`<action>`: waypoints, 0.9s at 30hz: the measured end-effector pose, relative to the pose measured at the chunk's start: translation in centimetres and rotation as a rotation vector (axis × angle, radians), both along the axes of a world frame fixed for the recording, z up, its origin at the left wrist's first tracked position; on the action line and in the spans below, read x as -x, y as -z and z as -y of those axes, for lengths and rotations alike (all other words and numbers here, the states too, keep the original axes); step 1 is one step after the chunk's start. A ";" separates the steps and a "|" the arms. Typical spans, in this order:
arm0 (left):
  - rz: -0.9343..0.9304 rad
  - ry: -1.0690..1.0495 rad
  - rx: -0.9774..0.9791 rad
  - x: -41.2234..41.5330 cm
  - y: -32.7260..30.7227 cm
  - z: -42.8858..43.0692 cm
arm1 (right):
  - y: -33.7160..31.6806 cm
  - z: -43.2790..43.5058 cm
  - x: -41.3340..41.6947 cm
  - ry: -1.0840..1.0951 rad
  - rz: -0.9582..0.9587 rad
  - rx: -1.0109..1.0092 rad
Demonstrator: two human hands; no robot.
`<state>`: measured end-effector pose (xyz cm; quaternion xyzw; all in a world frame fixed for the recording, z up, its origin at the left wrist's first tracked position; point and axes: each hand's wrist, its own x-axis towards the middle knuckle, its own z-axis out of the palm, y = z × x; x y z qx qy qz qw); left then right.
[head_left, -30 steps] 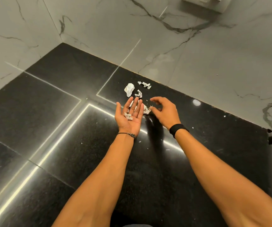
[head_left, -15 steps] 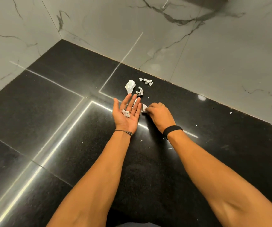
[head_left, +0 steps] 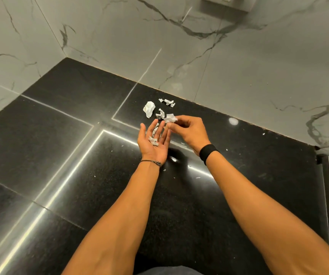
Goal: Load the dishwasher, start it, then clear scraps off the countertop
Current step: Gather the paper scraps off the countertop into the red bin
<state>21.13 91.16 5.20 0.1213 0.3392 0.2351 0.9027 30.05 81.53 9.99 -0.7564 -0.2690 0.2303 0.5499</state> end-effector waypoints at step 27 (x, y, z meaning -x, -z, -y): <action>0.019 -0.112 0.010 5.9 1.2 -6.7 | 3.9 -7.8 1.3 -0.537 0.485 0.690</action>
